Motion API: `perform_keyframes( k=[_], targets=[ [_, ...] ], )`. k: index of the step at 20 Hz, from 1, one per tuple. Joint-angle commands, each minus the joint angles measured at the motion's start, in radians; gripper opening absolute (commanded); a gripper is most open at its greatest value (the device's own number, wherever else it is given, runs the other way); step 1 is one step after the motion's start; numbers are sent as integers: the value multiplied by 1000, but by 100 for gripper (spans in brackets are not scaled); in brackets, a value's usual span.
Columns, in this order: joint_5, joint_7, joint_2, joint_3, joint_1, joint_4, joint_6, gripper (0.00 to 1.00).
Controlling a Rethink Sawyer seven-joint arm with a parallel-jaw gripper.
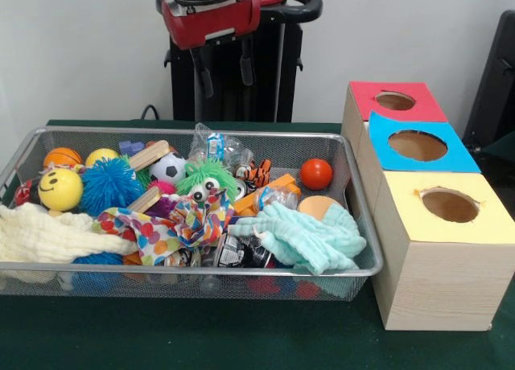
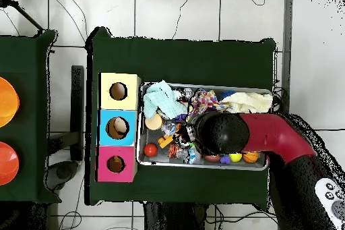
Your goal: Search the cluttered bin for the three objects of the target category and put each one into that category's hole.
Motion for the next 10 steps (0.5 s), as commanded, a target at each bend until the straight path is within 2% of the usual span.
perform_keyframes(
  k=[1, 5, 10],
  targets=[
    [-154, -140, 8, 58, -57, 163, -199, 100],
    [-205, -139, 26, 72, -95, 207, -272, 100],
    [-217, -141, 26, 105, -130, 232, -282, 100]
  ],
)
